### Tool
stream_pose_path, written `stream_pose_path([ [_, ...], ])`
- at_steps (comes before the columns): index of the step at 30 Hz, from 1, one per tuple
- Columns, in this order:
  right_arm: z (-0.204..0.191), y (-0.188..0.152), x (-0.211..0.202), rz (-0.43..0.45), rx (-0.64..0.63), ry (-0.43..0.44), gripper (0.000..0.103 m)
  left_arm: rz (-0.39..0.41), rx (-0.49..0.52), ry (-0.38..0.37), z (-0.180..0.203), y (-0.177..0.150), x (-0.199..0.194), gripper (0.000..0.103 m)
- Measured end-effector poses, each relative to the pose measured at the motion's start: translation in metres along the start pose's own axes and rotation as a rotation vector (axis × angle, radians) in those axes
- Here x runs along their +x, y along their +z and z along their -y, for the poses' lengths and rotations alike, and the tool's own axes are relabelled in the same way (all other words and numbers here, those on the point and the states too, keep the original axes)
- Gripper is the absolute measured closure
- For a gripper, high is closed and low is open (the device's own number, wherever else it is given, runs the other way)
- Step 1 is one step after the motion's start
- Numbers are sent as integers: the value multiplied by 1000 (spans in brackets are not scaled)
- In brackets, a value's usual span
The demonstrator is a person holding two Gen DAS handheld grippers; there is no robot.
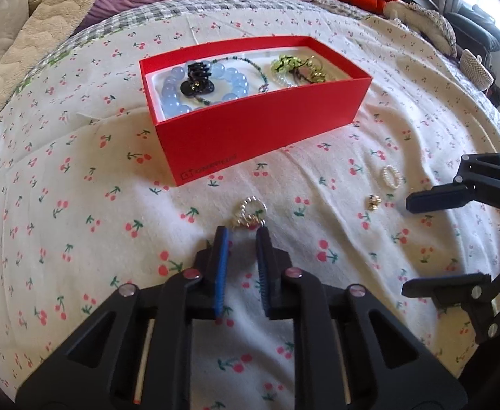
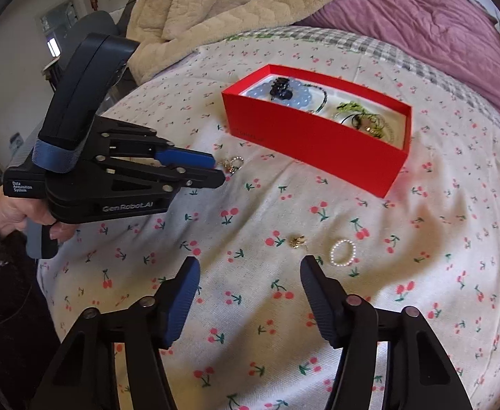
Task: Organize jewelry
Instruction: 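Grasp the small silver earring with the left tool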
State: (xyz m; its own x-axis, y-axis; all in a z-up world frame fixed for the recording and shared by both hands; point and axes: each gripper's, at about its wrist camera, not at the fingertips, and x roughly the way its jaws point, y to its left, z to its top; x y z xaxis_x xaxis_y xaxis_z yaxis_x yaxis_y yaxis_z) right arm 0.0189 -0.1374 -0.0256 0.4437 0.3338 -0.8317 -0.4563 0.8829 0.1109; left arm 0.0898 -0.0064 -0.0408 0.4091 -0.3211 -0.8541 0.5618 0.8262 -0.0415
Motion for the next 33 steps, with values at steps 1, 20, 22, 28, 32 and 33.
stream_pose_path([
  [1,0,0,3,-7,-2,-3,43,0,-1,-1,-1,1,1,86],
  [20,21,5,21,-34,31,-27,43,-58,46,-42,11,-5,-5,99],
  [22,21,4,20,-33,32,-31,43,-66,45,-42,11,-8,-8,99],
  [28,23,2,15,-20,30,-35,51,-60,55,-32,14,-18,-18,89],
  [32,23,3,18,-11,24,-32,59,-49,36,-27,15,-19,-17,62],
  [33,25,4,19,-11,32,-30,60,-51,38,-27,16,-19,-16,62],
])
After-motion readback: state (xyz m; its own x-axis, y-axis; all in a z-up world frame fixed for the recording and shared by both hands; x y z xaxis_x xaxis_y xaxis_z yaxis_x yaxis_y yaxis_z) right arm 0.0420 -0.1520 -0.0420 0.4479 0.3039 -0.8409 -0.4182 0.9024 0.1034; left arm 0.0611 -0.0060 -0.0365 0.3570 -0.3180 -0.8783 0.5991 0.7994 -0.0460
